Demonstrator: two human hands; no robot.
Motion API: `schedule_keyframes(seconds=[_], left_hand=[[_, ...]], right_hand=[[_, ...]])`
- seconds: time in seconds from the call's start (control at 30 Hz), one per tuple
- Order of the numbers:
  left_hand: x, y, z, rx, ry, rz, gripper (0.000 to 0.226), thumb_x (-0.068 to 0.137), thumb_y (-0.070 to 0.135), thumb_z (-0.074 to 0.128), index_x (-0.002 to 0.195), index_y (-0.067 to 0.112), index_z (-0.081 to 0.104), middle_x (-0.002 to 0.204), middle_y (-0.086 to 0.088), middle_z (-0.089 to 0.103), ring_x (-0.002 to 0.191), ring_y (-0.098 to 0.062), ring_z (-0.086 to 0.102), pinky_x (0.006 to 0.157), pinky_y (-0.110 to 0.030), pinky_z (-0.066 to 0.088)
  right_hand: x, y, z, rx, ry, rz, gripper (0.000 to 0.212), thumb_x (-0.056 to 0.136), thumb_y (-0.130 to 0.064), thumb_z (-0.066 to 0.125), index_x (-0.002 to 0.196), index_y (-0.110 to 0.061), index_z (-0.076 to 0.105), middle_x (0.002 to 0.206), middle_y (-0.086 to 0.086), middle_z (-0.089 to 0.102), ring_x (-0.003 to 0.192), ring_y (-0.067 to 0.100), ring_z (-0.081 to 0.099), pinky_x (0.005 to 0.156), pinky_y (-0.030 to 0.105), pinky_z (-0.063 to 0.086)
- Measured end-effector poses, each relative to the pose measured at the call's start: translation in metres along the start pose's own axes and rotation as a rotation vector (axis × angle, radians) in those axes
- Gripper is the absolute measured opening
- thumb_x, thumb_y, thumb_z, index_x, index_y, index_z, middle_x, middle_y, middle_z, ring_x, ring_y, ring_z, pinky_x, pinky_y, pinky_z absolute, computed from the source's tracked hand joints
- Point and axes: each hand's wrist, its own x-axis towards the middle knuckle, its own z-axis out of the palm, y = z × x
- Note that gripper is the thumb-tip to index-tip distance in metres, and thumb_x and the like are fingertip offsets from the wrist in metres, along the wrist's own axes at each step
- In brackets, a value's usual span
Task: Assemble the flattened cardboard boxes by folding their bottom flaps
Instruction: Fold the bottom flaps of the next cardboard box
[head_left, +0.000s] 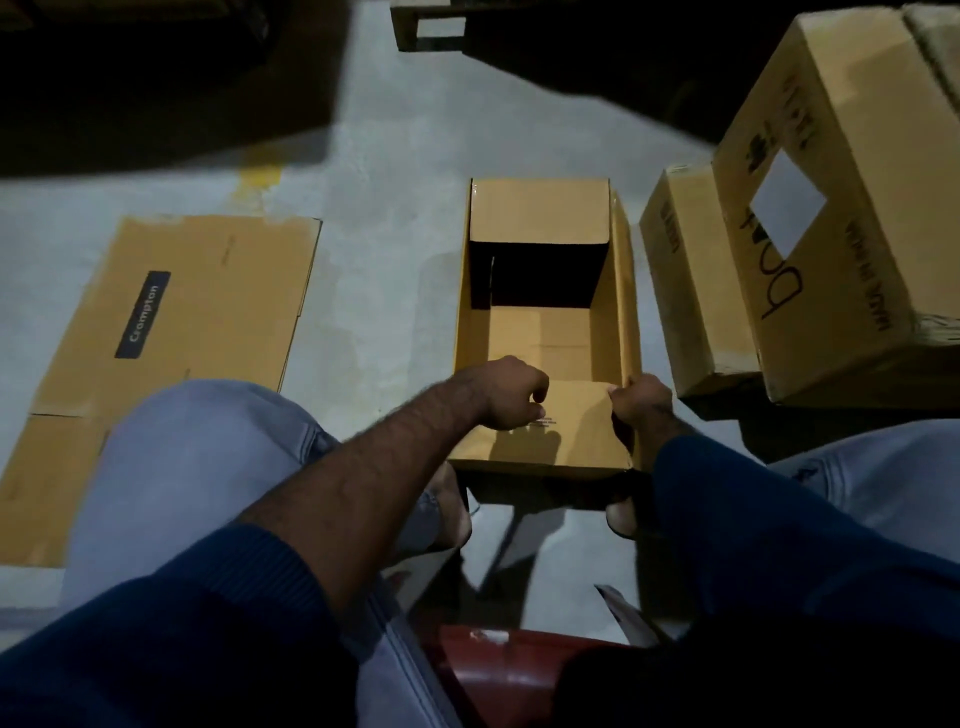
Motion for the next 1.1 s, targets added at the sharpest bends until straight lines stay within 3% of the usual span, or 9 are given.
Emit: schedule_keyframes(seconds=[0.07, 0.2, 0.33, 0.5, 0.67, 0.9, 1.1], left_hand=[[0.001, -0.003, 0.001, -0.027, 0.011, -0.005, 0.031, 0.101, 0.035, 0.057, 0.126, 0.015, 0.062, 0.123, -0.009, 0.065, 0.107, -0.024, 0.06, 0.092, -0.041, 0.053], [0.003, -0.011, 0.005, -0.043, 0.003, -0.027, 0.03, 0.102, 0.034, 0.057, 0.124, 0.016, 0.063, 0.121, -0.008, 0.066, 0.105, -0.021, 0.061, 0.09, -0.039, 0.053], [0.003, -0.014, 0.006, -0.071, -0.012, -0.04, 0.031, 0.102, 0.034, 0.057, 0.126, 0.015, 0.062, 0.122, -0.008, 0.066, 0.105, -0.021, 0.061, 0.089, -0.038, 0.052], [0.007, -0.017, 0.008, -0.095, -0.017, -0.046, 0.03, 0.102, 0.033, 0.057, 0.125, 0.014, 0.062, 0.122, -0.008, 0.066, 0.104, -0.02, 0.061, 0.087, -0.036, 0.051], [0.01, -0.025, 0.012, -0.132, -0.009, -0.093, 0.03, 0.101, 0.034, 0.059, 0.123, 0.014, 0.063, 0.122, -0.008, 0.065, 0.106, -0.02, 0.059, 0.085, -0.035, 0.049], [0.011, -0.035, 0.014, -0.133, -0.028, -0.139, 0.029, 0.101, 0.035, 0.059, 0.121, 0.015, 0.064, 0.119, -0.006, 0.065, 0.106, -0.019, 0.06, 0.089, -0.037, 0.053], [0.013, -0.042, 0.016, -0.149, -0.002, -0.155, 0.028, 0.1, 0.037, 0.06, 0.12, 0.017, 0.064, 0.117, -0.005, 0.066, 0.101, -0.018, 0.061, 0.088, -0.038, 0.055]], right_hand=[[0.003, -0.004, 0.0, -0.019, 0.039, 0.013, 0.034, 0.099, -0.03, 0.066, 0.118, -0.002, 0.066, 0.118, 0.018, 0.069, 0.108, 0.035, 0.066, 0.09, 0.043, 0.055], [0.004, -0.015, -0.005, -0.311, 0.126, -0.086, 0.017, 0.096, -0.024, 0.064, 0.099, -0.008, 0.067, 0.091, 0.011, 0.066, 0.083, 0.027, 0.066, 0.075, 0.039, 0.058], [0.008, -0.022, -0.01, -0.506, 0.132, -0.13, 0.024, 0.096, -0.03, 0.057, 0.085, -0.01, 0.062, 0.075, 0.006, 0.061, 0.065, 0.021, 0.06, 0.068, 0.037, 0.057], [0.011, -0.032, -0.015, -0.585, 0.067, -0.191, 0.022, 0.097, -0.029, 0.058, 0.091, -0.009, 0.062, 0.076, 0.006, 0.057, 0.063, 0.02, 0.053, 0.062, 0.034, 0.045], [0.018, -0.031, -0.012, -0.541, 0.085, -0.205, 0.021, 0.097, -0.03, 0.055, 0.092, -0.011, 0.063, 0.077, 0.006, 0.057, 0.066, 0.022, 0.055, 0.065, 0.036, 0.05], [0.037, -0.015, -0.004, -0.4, 0.171, -0.225, 0.056, 0.099, -0.06, 0.041, 0.087, -0.011, 0.066, 0.076, 0.006, 0.063, 0.069, 0.024, 0.062, 0.073, 0.042, 0.059], [0.051, -0.029, -0.012, -0.417, 0.229, -0.193, 0.059, 0.101, -0.06, 0.038, 0.082, -0.01, 0.063, 0.075, 0.007, 0.061, 0.067, 0.023, 0.06, 0.073, 0.042, 0.058]])
